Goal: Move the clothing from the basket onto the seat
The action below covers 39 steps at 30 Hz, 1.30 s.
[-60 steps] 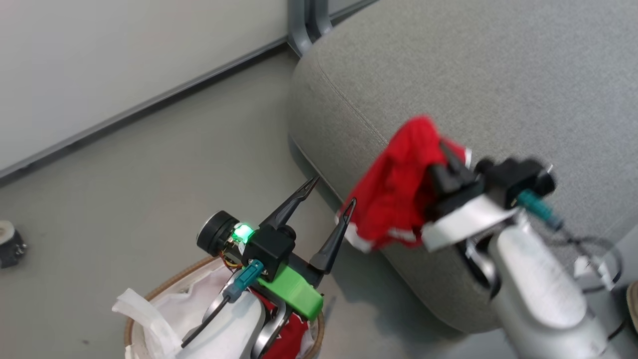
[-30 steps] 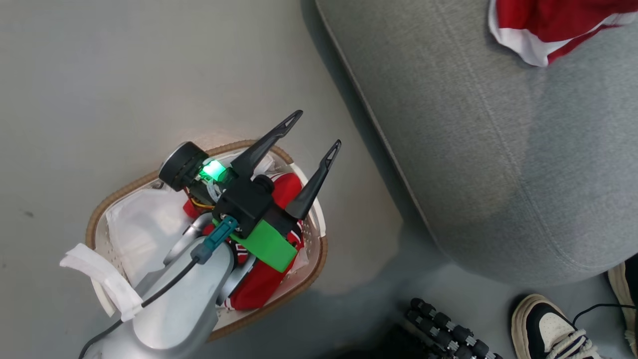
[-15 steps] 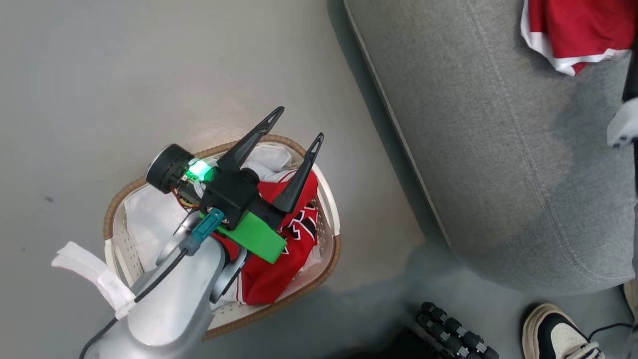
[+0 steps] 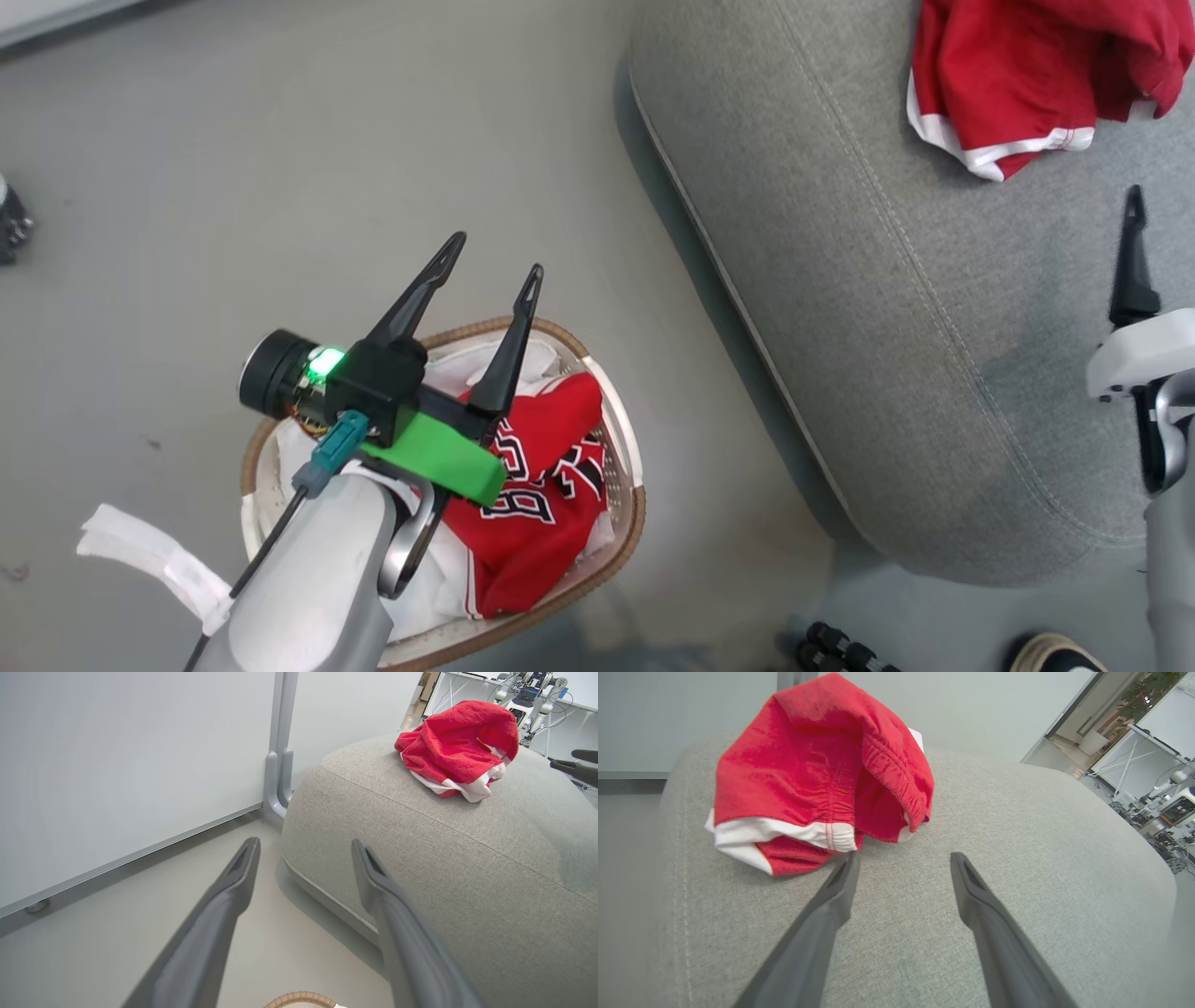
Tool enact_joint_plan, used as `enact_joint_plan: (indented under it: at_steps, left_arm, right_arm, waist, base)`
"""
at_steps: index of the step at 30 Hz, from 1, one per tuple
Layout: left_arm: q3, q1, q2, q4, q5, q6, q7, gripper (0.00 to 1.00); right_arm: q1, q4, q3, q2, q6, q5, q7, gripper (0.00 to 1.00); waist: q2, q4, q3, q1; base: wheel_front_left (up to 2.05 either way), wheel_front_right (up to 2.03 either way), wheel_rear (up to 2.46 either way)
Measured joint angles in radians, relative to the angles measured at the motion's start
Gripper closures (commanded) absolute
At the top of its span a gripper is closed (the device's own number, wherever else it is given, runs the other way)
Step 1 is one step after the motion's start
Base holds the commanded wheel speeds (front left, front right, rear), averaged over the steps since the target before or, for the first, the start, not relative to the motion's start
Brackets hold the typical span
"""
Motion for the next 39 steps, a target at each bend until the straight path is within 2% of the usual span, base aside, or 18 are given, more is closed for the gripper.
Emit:
enact_joint_plan:
  at_steps: [6,18,27,39]
  left_arm:
    - [0.079,0.055,-0.034,0.003,0.015,0.000,0.000,0.00]
    - [0.310,0.168,-0.085,0.009,0.061,0.000,0.000,0.00]
    - [0.453,0.240,-0.107,0.013,0.091,0.000,0.000,0.00]
    - [0.494,0.371,-0.120,0.026,0.105,0.000,0.000,0.00]
  right_arm:
    - [0.033,-0.089,0.105,0.023,0.000,0.077,0.000,0.00]
    - [0.094,-0.190,0.286,0.087,0.000,0.163,0.000,0.00]
    - [0.166,-0.192,0.306,0.110,0.000,0.193,0.000,0.00]
    - [0.304,-0.161,0.304,0.119,0.000,0.203,0.000,0.00]
  waist:
    - [0.0000,0.031,-0.062,0.0000]
    - [0.0000,0.161,-0.156,0.0000]
    - [0.0000,0.252,-0.228,-0.0001]
    - [0.0000,0.310,-0.366,-0.0001]
  base:
    - [0.00,0.00,0.00]
    - [0.00,0.00,0.00]
    - [0.00,0.00,0.00]
    - [0.00,0.00,0.00]
